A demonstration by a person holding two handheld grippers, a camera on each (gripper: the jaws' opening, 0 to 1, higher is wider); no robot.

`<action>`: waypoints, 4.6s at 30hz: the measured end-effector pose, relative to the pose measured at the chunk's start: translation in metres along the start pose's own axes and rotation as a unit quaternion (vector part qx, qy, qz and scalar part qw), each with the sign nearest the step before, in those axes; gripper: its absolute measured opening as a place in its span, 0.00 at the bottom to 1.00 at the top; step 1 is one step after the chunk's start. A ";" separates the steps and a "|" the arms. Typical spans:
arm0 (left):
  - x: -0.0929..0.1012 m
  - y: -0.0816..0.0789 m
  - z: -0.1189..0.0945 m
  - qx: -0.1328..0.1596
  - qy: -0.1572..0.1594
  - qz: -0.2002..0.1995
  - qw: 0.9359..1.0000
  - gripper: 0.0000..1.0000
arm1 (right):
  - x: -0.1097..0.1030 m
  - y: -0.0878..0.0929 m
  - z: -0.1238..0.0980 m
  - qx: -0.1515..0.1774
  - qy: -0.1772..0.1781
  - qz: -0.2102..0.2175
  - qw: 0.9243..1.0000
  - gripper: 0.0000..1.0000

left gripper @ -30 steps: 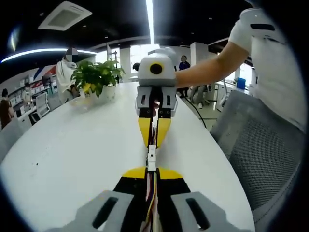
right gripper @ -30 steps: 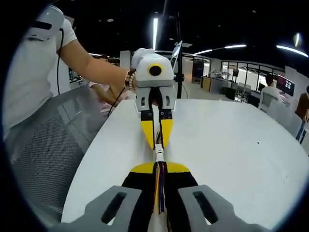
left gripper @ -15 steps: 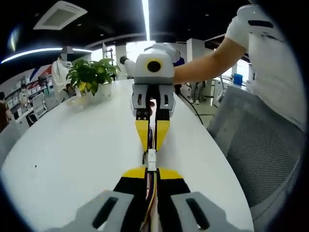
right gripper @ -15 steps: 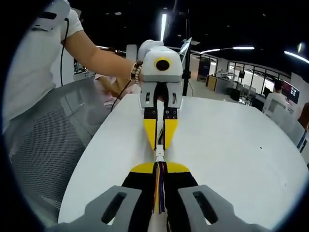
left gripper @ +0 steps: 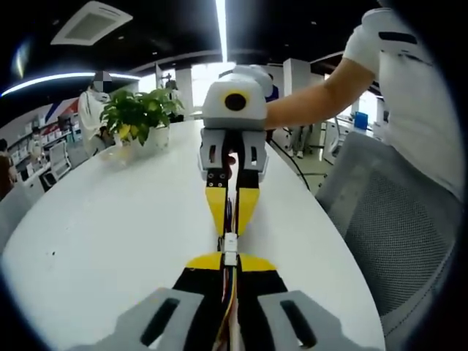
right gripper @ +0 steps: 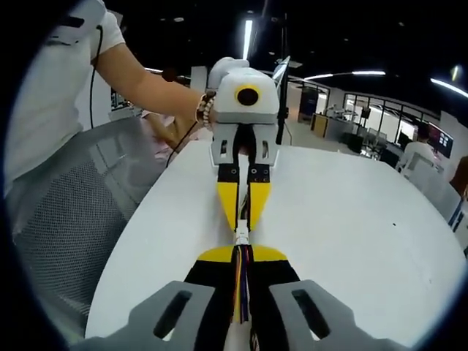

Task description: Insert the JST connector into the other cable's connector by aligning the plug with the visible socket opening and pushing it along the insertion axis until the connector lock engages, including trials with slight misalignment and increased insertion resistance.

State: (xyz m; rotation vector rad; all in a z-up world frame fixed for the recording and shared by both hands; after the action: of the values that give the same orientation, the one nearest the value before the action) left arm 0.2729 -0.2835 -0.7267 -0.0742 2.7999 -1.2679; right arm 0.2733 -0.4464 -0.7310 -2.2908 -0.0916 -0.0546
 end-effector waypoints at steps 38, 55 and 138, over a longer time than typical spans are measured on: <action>0.000 0.002 0.012 -0.008 0.006 -0.010 1.000 0.00 | 0.001 0.008 0.003 -0.009 -0.005 0.017 1.000 0.02; -0.028 0.009 0.027 -0.002 -0.022 -0.002 1.000 0.00 | 0.027 0.025 0.009 0.004 0.028 0.017 0.999 0.03; 0.013 0.015 -0.032 0.050 -0.133 -0.088 0.986 0.34 | -0.005 0.006 -0.020 0.029 0.070 0.071 0.995 0.24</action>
State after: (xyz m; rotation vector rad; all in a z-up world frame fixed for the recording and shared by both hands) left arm 0.2575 -0.2499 -0.7175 -0.4583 2.5439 -1.3208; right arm 0.2681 -0.4660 -0.7228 -2.2219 0.1410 -0.1379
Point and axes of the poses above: the point that each gripper's makers call its tool centre point, and the gripper's own axes: z roughly forward along the fingers, x roughly to its right, y roughly out of its underside, the point moved 9 cm from there along -z, roughly backward along the fingers, and after that the axes turned 13 degrees about -x, right-handed, at the moved point
